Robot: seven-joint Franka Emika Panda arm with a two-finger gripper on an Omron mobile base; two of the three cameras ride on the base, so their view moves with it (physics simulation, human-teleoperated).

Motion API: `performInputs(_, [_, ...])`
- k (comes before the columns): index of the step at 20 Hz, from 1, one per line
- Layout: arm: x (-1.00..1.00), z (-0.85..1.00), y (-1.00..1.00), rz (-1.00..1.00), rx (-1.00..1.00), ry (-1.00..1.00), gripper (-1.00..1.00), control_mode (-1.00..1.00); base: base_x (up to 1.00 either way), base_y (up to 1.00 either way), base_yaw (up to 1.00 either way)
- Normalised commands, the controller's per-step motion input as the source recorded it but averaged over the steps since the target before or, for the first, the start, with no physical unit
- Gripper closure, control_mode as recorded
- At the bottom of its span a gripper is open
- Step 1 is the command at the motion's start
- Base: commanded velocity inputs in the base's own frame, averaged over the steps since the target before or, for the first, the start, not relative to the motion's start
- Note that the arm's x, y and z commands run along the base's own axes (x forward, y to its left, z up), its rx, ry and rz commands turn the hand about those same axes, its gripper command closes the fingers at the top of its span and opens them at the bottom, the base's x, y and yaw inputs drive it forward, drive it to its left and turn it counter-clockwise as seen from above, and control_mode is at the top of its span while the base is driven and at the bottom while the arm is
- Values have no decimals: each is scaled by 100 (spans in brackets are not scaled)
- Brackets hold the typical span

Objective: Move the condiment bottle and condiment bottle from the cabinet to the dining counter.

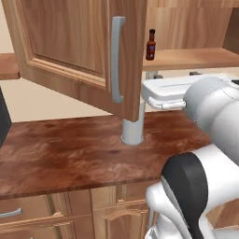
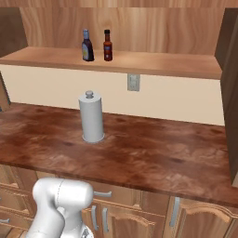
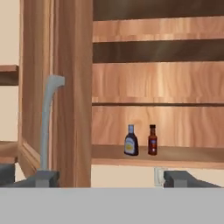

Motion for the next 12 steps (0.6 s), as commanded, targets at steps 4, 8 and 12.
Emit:
performInputs(4, [26,9,-99,13,19,21,-100,-100,0,0,0])
performInputs(8, [89,-1,-54,19,18,33,-100,-100,0,0,0])
performInputs(12, [74,-10,-9,27,18,41,-100,-100,0,0,0])
